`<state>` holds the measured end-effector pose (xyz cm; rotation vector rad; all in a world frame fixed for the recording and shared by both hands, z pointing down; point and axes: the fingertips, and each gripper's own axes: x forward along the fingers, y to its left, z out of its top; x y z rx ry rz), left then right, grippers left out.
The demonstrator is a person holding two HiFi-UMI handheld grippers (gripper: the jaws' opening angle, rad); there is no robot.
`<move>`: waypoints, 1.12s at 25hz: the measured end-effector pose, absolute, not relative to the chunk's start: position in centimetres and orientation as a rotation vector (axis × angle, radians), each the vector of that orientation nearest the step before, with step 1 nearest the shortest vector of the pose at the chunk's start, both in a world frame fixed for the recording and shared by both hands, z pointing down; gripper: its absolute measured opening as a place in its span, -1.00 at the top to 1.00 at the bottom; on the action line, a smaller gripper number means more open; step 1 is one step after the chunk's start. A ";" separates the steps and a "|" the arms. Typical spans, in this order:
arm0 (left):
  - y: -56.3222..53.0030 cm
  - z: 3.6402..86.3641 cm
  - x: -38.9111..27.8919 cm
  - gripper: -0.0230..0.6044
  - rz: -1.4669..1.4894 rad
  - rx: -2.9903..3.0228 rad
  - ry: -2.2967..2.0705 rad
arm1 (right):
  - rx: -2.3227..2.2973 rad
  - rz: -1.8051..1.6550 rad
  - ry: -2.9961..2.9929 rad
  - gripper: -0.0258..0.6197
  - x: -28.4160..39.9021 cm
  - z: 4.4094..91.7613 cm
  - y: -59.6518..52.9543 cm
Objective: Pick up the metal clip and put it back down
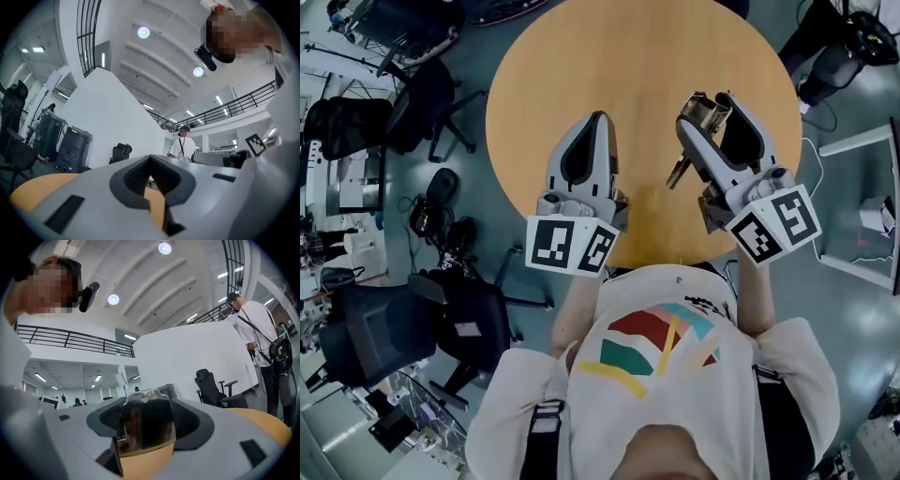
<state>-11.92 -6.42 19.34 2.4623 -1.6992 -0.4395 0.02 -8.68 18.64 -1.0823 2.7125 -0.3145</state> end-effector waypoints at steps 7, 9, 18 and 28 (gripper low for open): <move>-4.5 18.3 -13.9 0.79 -0.489 2.437 -1.712 | -1.046 -0.314 2.726 -0.02 -1.7 18.5 -7.4; -4.3 17.9 -14.1 0.79 -0.529 2.436 -1.708 | -1.040 -0.316 2.724 -0.02 -1.8 18.4 -7.2; -4.5 18.9 -14.0 0.79 -0.465 2.444 -1.716 | -1.054 -0.329 2.743 -0.02 -2.1 19.1 -6.6; -7.5 21.0 -14.1 0.79 -0.347 2.447 -1.780 | -1.140 -0.355 2.774 -0.02 -2.2 21.7 -10.1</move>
